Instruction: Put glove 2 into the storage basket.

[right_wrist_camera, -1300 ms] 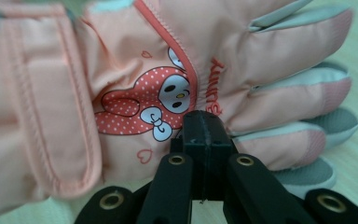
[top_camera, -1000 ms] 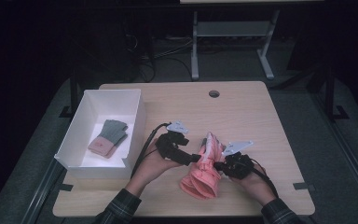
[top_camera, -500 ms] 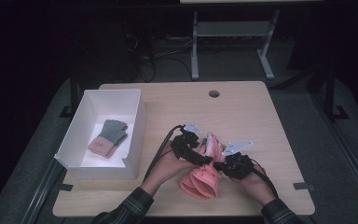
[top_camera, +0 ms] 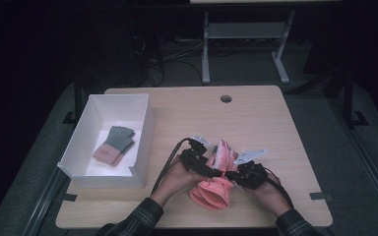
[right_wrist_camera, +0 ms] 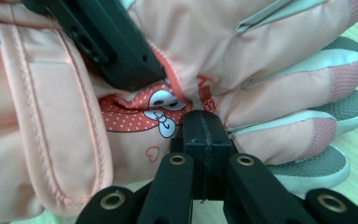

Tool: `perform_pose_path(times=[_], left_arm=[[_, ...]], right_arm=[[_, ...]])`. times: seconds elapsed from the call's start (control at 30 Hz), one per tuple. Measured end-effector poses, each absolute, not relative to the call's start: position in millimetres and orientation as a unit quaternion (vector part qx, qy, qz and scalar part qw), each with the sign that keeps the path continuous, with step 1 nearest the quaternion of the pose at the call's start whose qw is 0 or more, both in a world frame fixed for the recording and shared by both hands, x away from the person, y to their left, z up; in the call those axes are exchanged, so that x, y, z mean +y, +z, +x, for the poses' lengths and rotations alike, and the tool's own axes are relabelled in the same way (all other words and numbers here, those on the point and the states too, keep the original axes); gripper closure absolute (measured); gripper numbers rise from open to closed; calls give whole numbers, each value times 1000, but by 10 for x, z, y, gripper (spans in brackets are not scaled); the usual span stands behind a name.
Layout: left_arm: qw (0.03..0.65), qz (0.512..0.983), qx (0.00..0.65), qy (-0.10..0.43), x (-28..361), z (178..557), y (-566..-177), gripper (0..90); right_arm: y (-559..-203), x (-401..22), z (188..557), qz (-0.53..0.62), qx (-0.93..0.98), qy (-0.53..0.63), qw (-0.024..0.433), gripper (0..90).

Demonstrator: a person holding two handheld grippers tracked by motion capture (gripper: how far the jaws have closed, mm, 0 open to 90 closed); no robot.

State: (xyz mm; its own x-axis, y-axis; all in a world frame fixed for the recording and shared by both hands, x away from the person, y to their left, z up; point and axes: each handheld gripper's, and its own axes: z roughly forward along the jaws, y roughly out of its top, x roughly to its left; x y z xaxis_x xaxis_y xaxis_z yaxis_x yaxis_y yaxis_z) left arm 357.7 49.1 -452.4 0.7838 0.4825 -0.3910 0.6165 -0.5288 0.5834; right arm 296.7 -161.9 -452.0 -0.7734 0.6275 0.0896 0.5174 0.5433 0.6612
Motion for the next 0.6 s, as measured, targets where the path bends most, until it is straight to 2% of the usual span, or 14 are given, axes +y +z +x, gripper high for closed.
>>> perform_pose_path(times=[0.37, 0.6], left_arm=[[361, 866, 324, -121, 483, 3592, -4602, 142], [366, 861, 317, -159, 465, 3600, -4623, 288]], right_arm=[[-4534, -1618, 2969, 327, 874, 350, 78, 900], [-4547, -1620, 2968, 324, 874, 353, 79, 900]])
